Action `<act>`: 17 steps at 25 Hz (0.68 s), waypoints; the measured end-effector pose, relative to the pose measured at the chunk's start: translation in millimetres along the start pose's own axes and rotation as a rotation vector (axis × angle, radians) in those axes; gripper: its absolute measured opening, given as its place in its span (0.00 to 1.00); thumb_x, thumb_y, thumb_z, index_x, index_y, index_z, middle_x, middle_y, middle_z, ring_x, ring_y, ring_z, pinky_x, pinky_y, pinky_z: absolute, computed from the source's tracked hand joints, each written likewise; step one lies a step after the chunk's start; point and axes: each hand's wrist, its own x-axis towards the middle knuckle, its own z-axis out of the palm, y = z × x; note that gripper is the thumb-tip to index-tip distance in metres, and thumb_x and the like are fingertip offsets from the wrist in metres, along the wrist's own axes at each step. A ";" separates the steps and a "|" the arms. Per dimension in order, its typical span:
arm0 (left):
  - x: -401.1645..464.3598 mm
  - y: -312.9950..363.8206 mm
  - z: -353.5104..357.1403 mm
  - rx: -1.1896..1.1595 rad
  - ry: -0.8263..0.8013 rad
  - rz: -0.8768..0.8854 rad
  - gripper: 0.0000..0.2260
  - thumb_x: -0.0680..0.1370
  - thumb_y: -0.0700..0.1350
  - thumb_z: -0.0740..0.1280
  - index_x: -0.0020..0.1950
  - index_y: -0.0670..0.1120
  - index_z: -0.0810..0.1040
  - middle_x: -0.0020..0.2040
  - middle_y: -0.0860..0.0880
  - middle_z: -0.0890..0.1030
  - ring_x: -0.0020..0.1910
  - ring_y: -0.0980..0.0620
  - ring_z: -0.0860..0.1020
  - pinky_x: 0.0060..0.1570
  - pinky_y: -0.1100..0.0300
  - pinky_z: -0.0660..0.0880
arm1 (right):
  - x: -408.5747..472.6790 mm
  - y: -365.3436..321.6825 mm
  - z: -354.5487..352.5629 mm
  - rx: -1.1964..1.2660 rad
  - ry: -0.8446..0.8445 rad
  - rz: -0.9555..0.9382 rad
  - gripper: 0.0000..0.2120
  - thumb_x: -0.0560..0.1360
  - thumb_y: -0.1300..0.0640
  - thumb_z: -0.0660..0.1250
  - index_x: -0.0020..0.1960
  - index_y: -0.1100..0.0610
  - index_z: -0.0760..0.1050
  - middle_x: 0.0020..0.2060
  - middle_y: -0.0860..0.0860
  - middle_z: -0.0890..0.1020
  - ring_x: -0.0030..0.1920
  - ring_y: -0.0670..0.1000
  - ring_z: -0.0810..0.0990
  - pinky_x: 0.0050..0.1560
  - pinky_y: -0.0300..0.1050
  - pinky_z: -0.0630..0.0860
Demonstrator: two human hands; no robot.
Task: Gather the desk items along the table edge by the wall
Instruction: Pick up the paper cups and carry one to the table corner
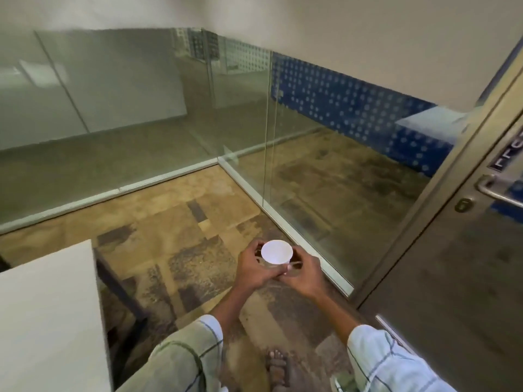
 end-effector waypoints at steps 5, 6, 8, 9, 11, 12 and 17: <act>106.1 -41.8 -90.3 0.090 0.143 -0.003 0.29 0.54 0.60 0.83 0.50 0.57 0.75 0.47 0.60 0.81 0.48 0.64 0.78 0.40 0.71 0.74 | 136.8 -21.3 100.1 0.056 -0.191 -0.121 0.35 0.57 0.44 0.83 0.62 0.48 0.77 0.50 0.42 0.84 0.49 0.39 0.82 0.46 0.33 0.78; 129.7 -48.4 -109.5 0.123 0.171 -0.006 0.29 0.55 0.60 0.82 0.50 0.57 0.75 0.47 0.59 0.81 0.47 0.62 0.78 0.39 0.70 0.73 | 167.4 -28.2 121.4 0.058 -0.224 -0.149 0.36 0.56 0.44 0.82 0.62 0.48 0.77 0.50 0.43 0.84 0.49 0.39 0.82 0.45 0.33 0.78; 175.7 -58.6 -151.6 0.181 0.252 -0.025 0.29 0.55 0.59 0.82 0.51 0.51 0.77 0.48 0.55 0.82 0.46 0.55 0.79 0.40 0.66 0.73 | 230.4 -49.0 163.9 0.051 -0.300 -0.218 0.36 0.56 0.43 0.81 0.62 0.49 0.77 0.51 0.43 0.84 0.49 0.40 0.81 0.44 0.33 0.78; 195.6 -62.0 -173.9 0.209 0.283 -0.026 0.30 0.56 0.59 0.82 0.51 0.49 0.77 0.48 0.53 0.82 0.46 0.53 0.79 0.40 0.64 0.73 | 257.5 -61.7 185.0 0.044 -0.340 -0.254 0.36 0.57 0.43 0.81 0.62 0.49 0.77 0.51 0.43 0.84 0.49 0.40 0.81 0.43 0.33 0.78; 234.0 -67.6 -219.0 0.256 0.321 -0.038 0.30 0.57 0.58 0.83 0.51 0.48 0.77 0.48 0.52 0.82 0.47 0.53 0.79 0.40 0.66 0.72 | 306.4 -92.5 223.9 0.047 -0.419 -0.322 0.35 0.57 0.46 0.82 0.63 0.50 0.77 0.51 0.43 0.84 0.49 0.39 0.81 0.43 0.31 0.76; 249.7 -71.4 -239.9 0.260 0.348 -0.061 0.30 0.57 0.57 0.83 0.51 0.48 0.76 0.48 0.52 0.81 0.47 0.54 0.79 0.39 0.68 0.71 | 326.7 -108.0 242.9 0.061 -0.452 -0.342 0.34 0.58 0.48 0.82 0.63 0.50 0.77 0.51 0.42 0.84 0.49 0.38 0.80 0.43 0.29 0.75; 318.9 -96.5 -344.4 0.193 0.540 -0.175 0.33 0.53 0.62 0.80 0.51 0.50 0.75 0.47 0.55 0.81 0.47 0.58 0.78 0.39 0.72 0.70 | 417.2 -179.2 345.9 0.076 -0.598 -0.425 0.33 0.58 0.48 0.83 0.60 0.50 0.77 0.50 0.41 0.83 0.50 0.38 0.80 0.42 0.30 0.74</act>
